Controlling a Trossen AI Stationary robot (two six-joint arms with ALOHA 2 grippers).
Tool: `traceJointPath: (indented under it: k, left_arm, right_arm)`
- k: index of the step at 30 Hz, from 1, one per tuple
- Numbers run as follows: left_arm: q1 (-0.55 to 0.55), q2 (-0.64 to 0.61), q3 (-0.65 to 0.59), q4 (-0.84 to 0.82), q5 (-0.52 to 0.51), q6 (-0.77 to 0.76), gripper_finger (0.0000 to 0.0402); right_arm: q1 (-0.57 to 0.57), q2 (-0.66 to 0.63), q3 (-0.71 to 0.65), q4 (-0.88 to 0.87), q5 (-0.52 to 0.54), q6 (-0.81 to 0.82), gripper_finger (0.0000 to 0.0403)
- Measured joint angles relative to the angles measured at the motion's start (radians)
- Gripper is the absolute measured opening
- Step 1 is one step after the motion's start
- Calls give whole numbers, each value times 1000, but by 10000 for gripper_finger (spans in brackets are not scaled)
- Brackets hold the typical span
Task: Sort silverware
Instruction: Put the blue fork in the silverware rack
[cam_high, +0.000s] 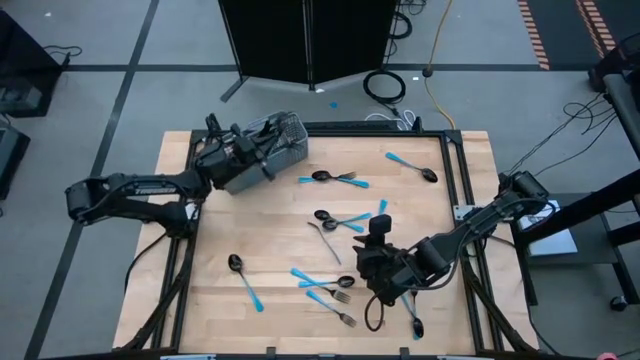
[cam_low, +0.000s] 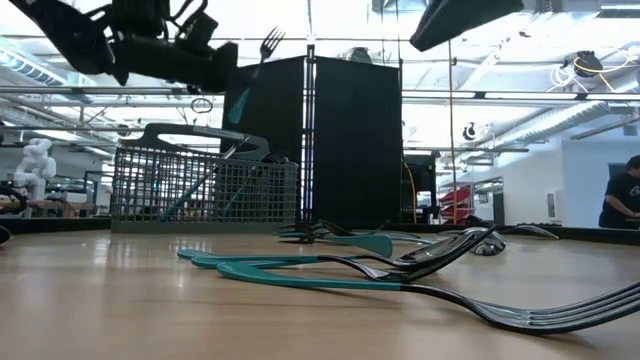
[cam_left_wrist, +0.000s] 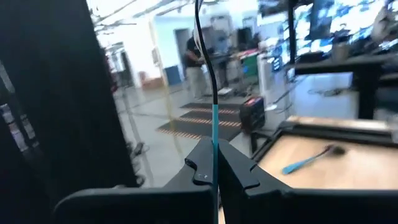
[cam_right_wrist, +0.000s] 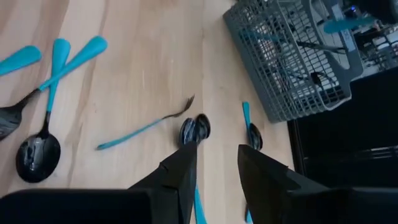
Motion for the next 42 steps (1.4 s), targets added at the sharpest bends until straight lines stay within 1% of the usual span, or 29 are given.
traceJointPath:
  k: [7, 13, 18, 22, 24, 28, 32, 36, 42]
  left_arm:
    - [72, 127, 0, 29, -5, 58, 0]
    - [120, 211, 0, 173, 4, 54, 0]
    - [139, 272, 0, 171, 6, 7, 0]
    - [140, 309, 0, 173, 7, 1, 0]
    - [139, 317, 0, 174, 7, -3, 0]
    - [139, 322, 0, 139, 7, -69, 0]
    - [139, 322, 0, 117, 6, -80, 1]
    - [130, 322, 0, 114, 5, -81, 19]
    - [110, 322, 0, 114, -1, -80, 71]
  right_arm:
    - [-6, 0, 0, 62, -1, -47, 109]
    - [-6, 0, 0, 57, -3, -46, 109]
    - [-6, 0, 0, 45, -3, -45, 109]
    - [-6, 0, 0, 44, -3, -45, 109]
    - [-6, 0, 0, 44, -3, -45, 109]
    - [-6, 0, 0, 44, -2, -45, 109]
    - [-6, 0, 0, 44, -3, -45, 109]
    - [-6, 0, 0, 44, -3, -45, 109]
    - [-6, 0, 0, 44, -2, -45, 109]
